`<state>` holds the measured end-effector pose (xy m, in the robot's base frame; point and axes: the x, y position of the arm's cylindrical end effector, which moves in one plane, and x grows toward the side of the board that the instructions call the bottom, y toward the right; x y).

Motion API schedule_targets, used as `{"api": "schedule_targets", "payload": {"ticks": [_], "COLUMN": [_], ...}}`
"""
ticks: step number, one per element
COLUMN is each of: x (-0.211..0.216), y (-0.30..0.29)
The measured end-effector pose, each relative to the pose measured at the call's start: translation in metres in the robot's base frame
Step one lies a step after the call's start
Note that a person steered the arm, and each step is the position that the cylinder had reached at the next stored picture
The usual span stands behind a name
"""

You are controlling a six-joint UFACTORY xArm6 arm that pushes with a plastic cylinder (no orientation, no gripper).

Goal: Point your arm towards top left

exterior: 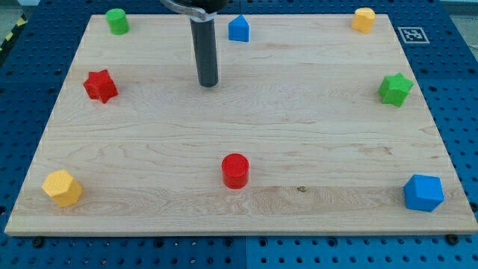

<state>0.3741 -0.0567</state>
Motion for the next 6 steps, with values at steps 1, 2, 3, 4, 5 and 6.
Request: {"api": "schedule_targets", "payload": {"ticks": [1, 2, 3, 4, 5, 6], "x": [0.000, 0.000, -0.002, -0.008, -0.028, -0.060], "y": [0.001, 0.001, -0.005, -0.061, -0.125, -0.204]}}
